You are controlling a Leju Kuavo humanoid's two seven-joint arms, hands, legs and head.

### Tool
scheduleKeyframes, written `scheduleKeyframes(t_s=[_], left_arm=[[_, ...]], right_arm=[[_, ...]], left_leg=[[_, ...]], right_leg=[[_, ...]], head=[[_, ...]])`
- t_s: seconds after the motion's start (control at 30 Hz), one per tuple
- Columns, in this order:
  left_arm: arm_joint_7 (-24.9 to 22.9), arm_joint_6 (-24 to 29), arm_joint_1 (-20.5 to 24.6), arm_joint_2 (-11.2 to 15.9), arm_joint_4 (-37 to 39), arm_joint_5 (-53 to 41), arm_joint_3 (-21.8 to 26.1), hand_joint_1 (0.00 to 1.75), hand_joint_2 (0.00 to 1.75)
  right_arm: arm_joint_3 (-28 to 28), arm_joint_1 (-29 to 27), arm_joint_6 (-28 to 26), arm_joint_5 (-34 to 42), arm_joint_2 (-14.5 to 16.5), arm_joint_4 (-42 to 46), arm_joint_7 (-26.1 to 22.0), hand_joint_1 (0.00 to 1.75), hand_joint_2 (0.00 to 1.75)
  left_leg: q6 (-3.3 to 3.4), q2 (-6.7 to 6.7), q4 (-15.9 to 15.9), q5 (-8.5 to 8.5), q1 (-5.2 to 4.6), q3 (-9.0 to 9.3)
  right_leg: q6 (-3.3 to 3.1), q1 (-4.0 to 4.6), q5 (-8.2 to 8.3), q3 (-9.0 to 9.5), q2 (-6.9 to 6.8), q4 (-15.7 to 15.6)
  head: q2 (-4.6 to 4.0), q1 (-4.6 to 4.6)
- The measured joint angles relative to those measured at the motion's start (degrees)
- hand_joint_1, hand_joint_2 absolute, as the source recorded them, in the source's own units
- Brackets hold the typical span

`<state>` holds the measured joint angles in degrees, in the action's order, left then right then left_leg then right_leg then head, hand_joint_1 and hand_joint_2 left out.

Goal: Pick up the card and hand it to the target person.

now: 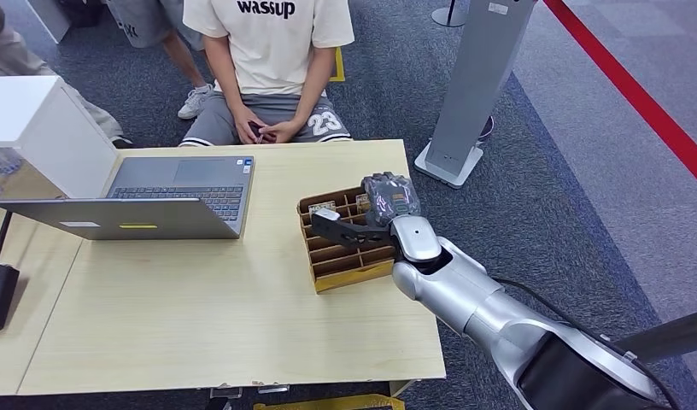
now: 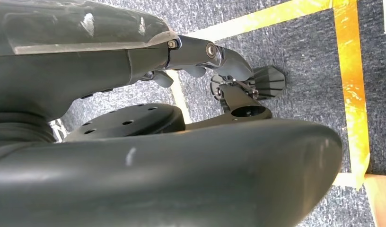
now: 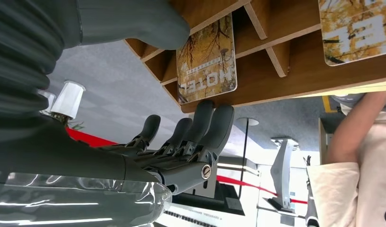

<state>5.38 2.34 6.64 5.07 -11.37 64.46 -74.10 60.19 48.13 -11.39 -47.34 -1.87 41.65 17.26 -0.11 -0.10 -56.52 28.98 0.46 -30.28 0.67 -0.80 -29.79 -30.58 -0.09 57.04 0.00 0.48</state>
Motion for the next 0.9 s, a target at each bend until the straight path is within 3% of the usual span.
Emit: scheduleKeyframes(t_s=[0.23,0.27,0.37,0.43,0.9], left_arm=[[0.0,0.0,0.0,0.0,0.0,0.0,0.0,0.0,0.0],[0.0,0.0,0.0,0.0,0.0,0.0,0.0,0.0,0.0],[0.0,0.0,0.0,0.0,0.0,0.0,0.0,0.0,0.0],[0.0,0.0,0.0,0.0,0.0,0.0,0.0,0.0,0.0],[0.0,0.0,0.0,0.0,0.0,0.0,0.0,0.0,0.0]], right_arm=[[0.0,0.0,0.0,0.4,0.4,-0.8,-0.2,0.71,1.75],[0.0,0.0,0.0,0.4,0.4,-0.9,-0.2,0.75,1.75],[0.0,0.0,0.0,0.4,0.4,-1.1,-0.2,1.17,1.75],[0.0,0.0,0.0,0.4,0.5,-1.2,-0.2,1.36,1.75],[0.0,0.4,-0.7,0.4,1.0,-1.4,-0.5,1.71,1.75]], left_leg=[[0.0,0.0,0.0,0.0,0.0,0.0],[0.0,0.0,0.0,0.0,0.0,0.0],[0.0,0.0,0.0,0.0,0.0,0.0],[0.0,0.0,0.0,0.0,0.0,-0.01],[0.0,0.0,0.0,0.0,0.0,0.0]], right_leg=[[0.0,0.0,0.0,-0.01,0.0,0.0],[0.0,0.0,0.0,0.0,0.0,0.0],[0.0,0.0,0.0,0.0,0.0,0.0],[0.0,0.0,0.0,0.0,0.0,0.0],[0.0,0.0,0.0,0.0,0.0,0.0]], head=[[0.0,-0.02],[0.0,-0.03],[0.0,-0.01],[0.0,0.0],[0.0,-0.02]])
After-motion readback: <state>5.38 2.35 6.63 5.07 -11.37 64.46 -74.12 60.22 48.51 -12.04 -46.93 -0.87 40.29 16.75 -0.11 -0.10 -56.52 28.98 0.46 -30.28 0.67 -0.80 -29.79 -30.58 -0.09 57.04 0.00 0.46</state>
